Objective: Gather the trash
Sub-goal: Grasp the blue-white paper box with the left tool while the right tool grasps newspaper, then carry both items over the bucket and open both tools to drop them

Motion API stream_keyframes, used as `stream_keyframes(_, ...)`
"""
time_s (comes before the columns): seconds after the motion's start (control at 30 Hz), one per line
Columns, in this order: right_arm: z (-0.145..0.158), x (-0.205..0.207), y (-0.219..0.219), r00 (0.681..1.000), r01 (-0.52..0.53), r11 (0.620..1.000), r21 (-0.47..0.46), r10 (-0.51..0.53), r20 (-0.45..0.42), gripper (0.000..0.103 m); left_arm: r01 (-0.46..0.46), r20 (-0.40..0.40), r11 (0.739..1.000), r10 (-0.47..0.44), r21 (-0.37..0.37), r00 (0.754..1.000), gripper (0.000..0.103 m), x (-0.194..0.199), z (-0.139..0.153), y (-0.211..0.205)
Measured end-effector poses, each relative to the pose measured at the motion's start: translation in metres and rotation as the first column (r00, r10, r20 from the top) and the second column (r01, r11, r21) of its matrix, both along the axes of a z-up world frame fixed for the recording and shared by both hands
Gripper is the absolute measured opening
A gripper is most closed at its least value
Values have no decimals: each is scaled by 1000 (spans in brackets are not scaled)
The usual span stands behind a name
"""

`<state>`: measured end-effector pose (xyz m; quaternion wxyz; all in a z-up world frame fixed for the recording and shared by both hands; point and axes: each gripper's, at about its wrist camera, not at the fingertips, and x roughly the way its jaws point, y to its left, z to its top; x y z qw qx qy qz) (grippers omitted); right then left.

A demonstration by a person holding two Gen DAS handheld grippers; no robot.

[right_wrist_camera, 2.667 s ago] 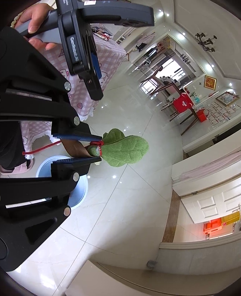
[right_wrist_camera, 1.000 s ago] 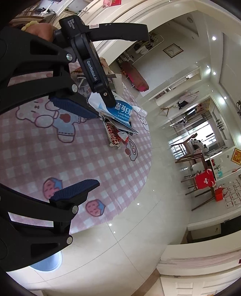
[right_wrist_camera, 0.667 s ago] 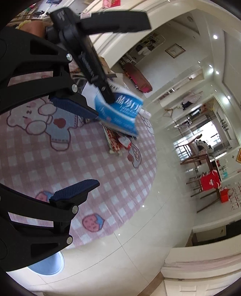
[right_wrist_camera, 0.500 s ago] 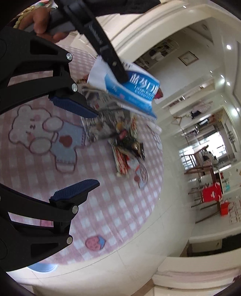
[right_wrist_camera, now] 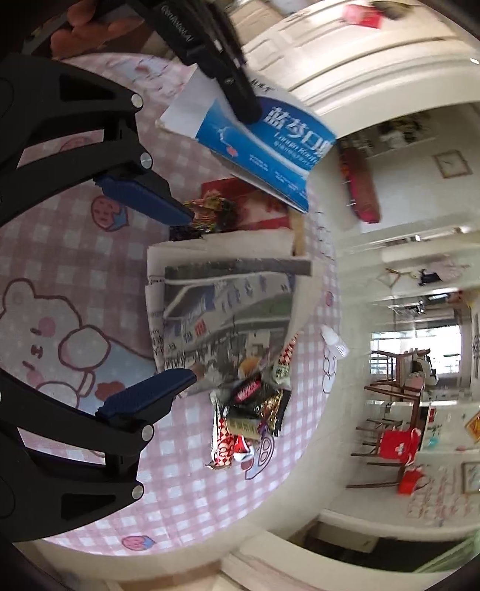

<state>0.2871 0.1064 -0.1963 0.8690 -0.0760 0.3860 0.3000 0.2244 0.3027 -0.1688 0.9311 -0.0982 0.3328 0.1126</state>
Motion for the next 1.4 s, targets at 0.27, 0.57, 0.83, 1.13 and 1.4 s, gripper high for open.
stream_keyframes(0.27, -22, -4, 39, 989, -30, 968, -250, 64, 131, 79, 9, -25, 1000, -9, -2, 1000, 15, 2, -14, -2)
stream_keyframes(0.57, -17, 25, 42, 985, -59, 971, -232, 95, 146, 28, 21, -4, 1000, -21, 0, 1000, 15, -1, -6, -9)
stream_keyframes(0.83, 34, 16, 1, 986, -39, 999, -22, 42, 161, 5, 37, 64, 999, -37, 7, 997, 15, -15, 25, -23)
stream_keyframes(1.13, 69, -10, -73, 991, 3, 983, 186, -28, 132, 5, 108, 102, 994, -110, 28, 989, 15, -21, 56, -74)
stream_keyframes(1.4, 87, -42, -186, 972, 132, 939, 317, -185, 143, 5, 276, 86, 960, -279, 39, 956, 15, -6, 65, -169)
